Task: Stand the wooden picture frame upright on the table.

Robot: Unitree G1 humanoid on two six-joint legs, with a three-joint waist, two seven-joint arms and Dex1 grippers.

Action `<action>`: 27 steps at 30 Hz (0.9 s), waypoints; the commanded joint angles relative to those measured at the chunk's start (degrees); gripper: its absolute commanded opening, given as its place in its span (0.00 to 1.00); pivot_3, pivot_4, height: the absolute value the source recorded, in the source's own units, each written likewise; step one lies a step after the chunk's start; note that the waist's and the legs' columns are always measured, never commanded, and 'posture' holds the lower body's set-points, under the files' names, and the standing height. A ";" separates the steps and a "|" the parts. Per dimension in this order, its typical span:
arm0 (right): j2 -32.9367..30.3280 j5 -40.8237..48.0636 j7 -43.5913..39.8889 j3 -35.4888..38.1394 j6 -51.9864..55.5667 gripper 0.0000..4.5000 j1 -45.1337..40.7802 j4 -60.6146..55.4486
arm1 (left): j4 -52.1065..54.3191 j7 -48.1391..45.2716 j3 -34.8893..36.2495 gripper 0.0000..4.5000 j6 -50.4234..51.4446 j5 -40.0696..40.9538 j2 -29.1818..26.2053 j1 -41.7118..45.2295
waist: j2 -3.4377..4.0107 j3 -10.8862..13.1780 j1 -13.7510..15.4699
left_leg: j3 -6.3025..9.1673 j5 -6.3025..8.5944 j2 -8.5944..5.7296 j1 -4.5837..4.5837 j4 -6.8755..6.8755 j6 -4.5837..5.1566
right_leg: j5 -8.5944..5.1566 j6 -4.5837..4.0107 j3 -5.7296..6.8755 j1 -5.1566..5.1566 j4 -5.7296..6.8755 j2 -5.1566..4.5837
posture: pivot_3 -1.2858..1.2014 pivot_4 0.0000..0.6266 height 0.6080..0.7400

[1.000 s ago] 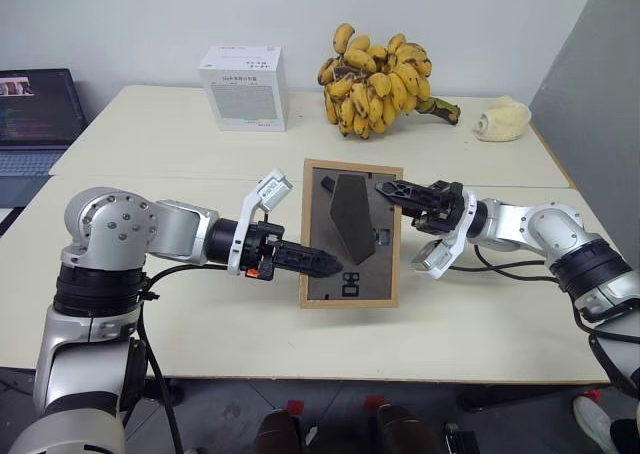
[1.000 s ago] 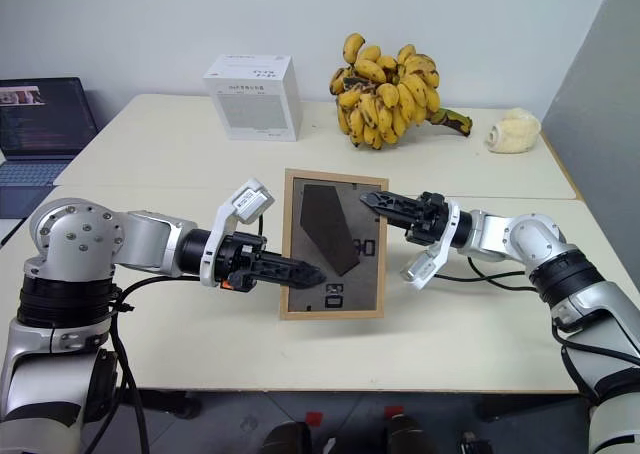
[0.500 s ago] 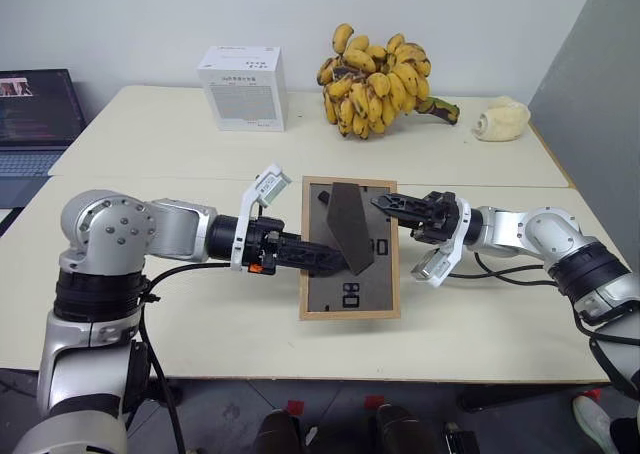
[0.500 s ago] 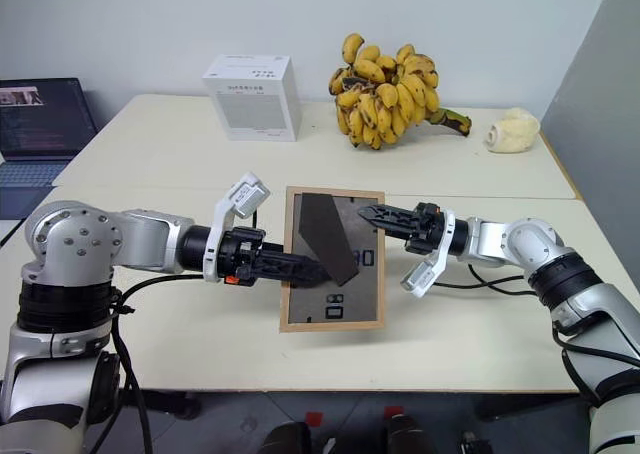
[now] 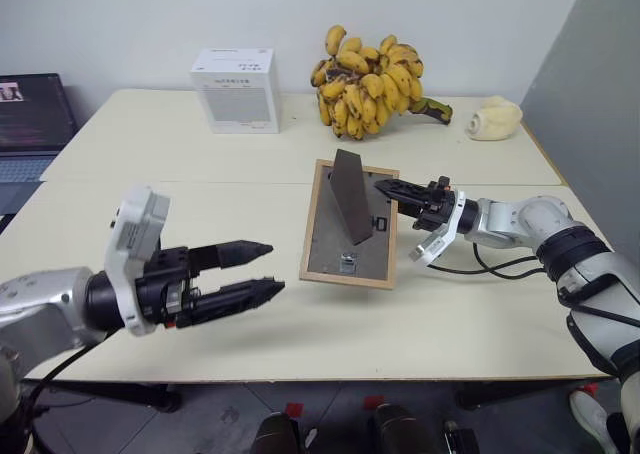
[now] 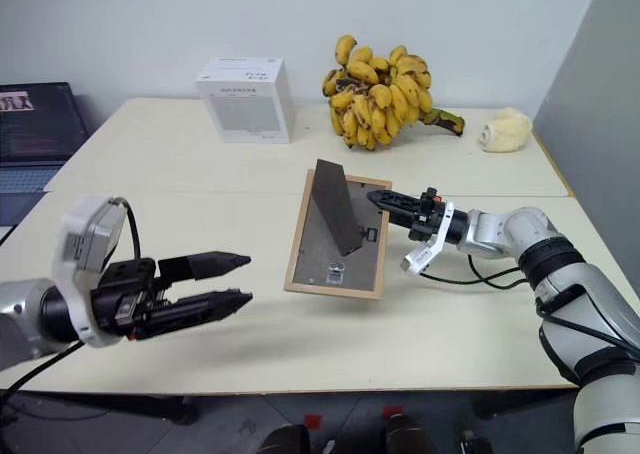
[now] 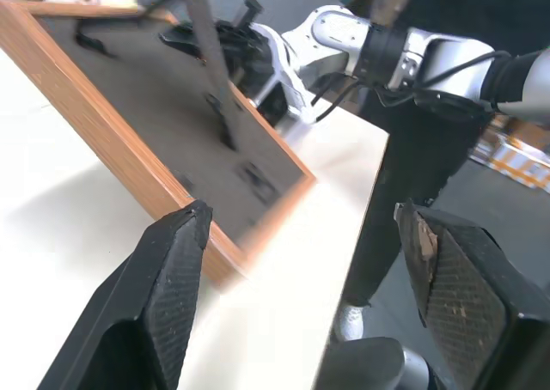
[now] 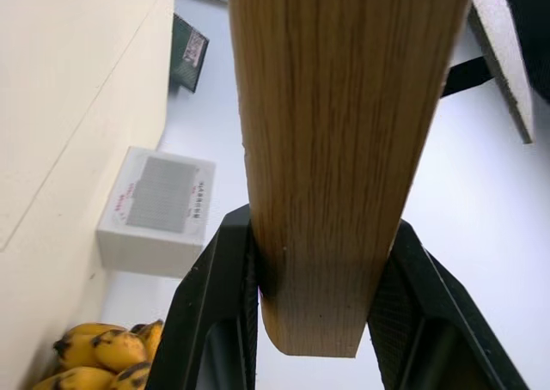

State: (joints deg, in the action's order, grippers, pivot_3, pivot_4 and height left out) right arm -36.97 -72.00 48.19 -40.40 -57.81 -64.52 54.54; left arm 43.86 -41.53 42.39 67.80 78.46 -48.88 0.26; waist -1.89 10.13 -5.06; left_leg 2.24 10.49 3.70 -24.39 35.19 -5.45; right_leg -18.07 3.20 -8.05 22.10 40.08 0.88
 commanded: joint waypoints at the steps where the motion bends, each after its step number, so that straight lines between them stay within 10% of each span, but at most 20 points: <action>1: 5.34 20.86 -20.95 9.34 -9.30 0.30 -2.80 14.56 | 7.39 3.12 6.16 0.81 -4.46 -1.94 1.67 -9.59 | -0.04 0.00 -0.12 | 0.03 0.00 0.00 0.03 0.00 0.00 | 0.00 0.00 0.06 -0.06 -0.03 0.00 | 0.52 0.24 1.00; 6: 17.58 64.15 -83.35 31.91 7.86 0.30 2.18 16.27 | 9.40 12.64 5.74 0.81 -11.56 -8.37 6.81 -15.02 | -0.11 0.22 -0.39 | 0.75 0.02 0.08 1.26 -0.21 0.02 | -0.05 -0.07 0.92 -1.95 -0.78 -0.01 | 0.52 0.24 1.00; 10: 21.50 81.17 -109.18 38.51 31.64 0.30 5.57 5.43 | 10.57 17.17 4.12 0.81 -15.40 -10.04 8.41 -16.06 | 0.02 0.30 0.22 | 1.05 0.04 0.05 1.60 -0.30 0.01 | -0.09 -0.11 1.19 -2.53 -1.00 -0.04 | 0.52 0.24 1.00; 16: 22.18 90.50 -118.54 38.12 60.49 0.30 13.73 -13.96 | 9.86 21.37 2.15 0.81 -18.77 -7.95 6.55 -15.84 | 0.54 0.61 0.52 | 1.20 0.06 0.05 1.44 -0.36 -0.03 | -0.30 -0.18 1.36 -2.31 -0.94 -0.03 | 0.52 0.24 1.00; 27: 26.32 89.60 -114.25 34.91 69.22 0.30 26.00 -26.00 | 7.26 24.73 -0.01 0.81 -21.92 -3.65 1.39 -13.27 | 0.62 0.66 0.29 | 0.89 0.06 0.06 1.06 -0.38 -0.03 | -0.47 0.03 1.07 -1.72 -0.85 0.01 | 0.52 0.24 1.00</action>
State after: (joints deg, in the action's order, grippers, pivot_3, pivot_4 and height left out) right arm -11.65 16.87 -66.84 -5.44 11.35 -38.94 32.16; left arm 51.09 -17.62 42.31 47.86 72.98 -46.12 -13.57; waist -1.27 10.80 -4.77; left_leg 3.13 10.55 3.76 -23.35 34.82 -5.49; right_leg -18.54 3.22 -6.99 20.40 39.23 0.88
